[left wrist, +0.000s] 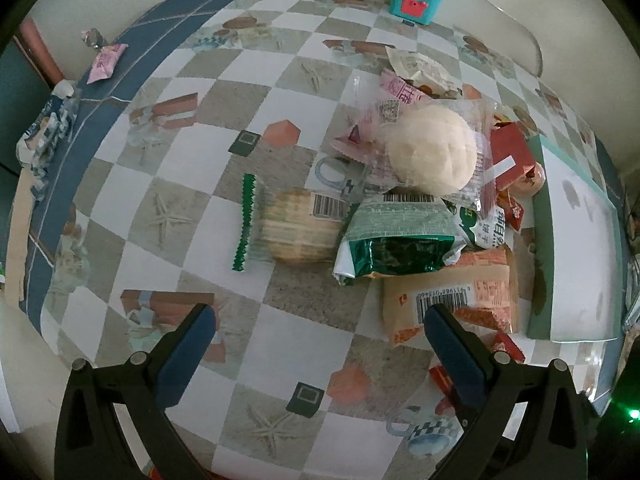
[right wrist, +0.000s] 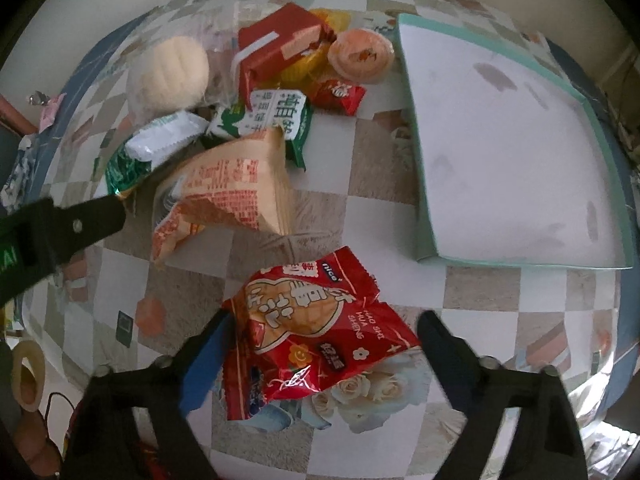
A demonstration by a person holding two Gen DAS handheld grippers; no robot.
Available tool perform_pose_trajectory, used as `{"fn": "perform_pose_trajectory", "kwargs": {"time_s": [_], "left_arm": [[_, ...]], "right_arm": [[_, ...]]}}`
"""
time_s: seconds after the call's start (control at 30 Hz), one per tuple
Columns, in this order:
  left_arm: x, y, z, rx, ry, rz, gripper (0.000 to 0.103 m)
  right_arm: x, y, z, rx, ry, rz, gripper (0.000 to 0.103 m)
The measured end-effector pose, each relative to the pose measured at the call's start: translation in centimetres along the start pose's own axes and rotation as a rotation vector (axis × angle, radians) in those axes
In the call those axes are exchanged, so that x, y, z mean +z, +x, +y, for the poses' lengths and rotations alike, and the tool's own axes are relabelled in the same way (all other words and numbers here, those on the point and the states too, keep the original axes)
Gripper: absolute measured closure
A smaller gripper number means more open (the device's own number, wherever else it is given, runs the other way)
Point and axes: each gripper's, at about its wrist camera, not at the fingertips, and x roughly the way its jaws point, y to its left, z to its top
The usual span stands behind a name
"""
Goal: Organize snacks
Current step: 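Grasp the red snack bag with the right tool while the left tool reaches the orange wafer pack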
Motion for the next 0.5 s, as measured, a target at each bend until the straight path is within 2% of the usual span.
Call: {"fn": "perform_pose_trajectory", "kwargs": {"time_s": [0.13, 0.23, 0.5], "left_arm": [[0.4, 0.3, -0.2, -0.015, -0.005, 0.013, 0.0], [0.7, 0.6, -0.4, -0.027, -0.005, 0.019, 0.0], [1.8, 1.1, -1.8, -0.058, -0.001, 0.037, 0.0]], "right_arm": [[0.6, 1.0, 0.7, 0.004, -0.019, 0.016, 0.017], [0.4, 1.9, 0.7, 0.022, -0.035, 0.029, 0.022], [0.1, 3.1, 0.4, 0.028, -0.027, 0.03, 0.028]]}}
